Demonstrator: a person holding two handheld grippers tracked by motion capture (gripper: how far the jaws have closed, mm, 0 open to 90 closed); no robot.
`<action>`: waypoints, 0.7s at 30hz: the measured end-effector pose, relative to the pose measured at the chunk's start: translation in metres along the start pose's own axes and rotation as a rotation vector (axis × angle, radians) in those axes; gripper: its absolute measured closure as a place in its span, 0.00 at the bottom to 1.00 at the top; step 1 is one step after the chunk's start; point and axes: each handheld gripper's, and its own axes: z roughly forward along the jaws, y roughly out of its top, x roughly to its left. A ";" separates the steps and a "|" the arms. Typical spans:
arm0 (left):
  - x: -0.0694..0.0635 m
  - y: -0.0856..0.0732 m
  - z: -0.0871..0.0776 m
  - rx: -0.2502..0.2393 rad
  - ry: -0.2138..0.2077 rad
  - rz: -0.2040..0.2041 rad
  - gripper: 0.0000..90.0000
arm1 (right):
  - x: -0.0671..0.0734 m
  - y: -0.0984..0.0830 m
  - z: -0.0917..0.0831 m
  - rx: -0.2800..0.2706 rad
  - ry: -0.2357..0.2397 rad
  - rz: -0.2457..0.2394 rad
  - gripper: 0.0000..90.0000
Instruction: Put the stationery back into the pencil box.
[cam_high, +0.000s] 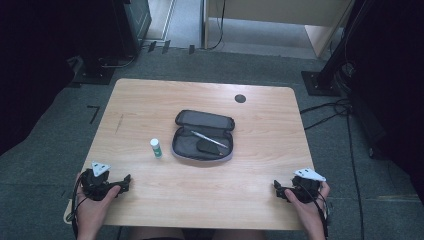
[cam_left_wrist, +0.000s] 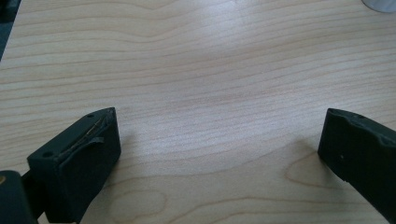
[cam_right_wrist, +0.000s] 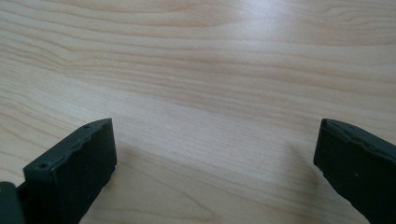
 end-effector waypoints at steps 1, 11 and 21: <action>0.000 0.000 0.000 0.000 0.001 0.000 0.00 | -0.002 -0.001 0.000 0.003 0.004 0.004 0.00; -0.001 0.000 -0.003 0.014 0.016 -0.007 0.00 | -0.012 -0.007 -0.001 -0.016 0.025 -0.002 0.00; -0.025 0.026 -0.014 -0.038 -0.105 0.010 0.00 | -0.013 -0.007 -0.001 -0.024 0.011 0.013 0.02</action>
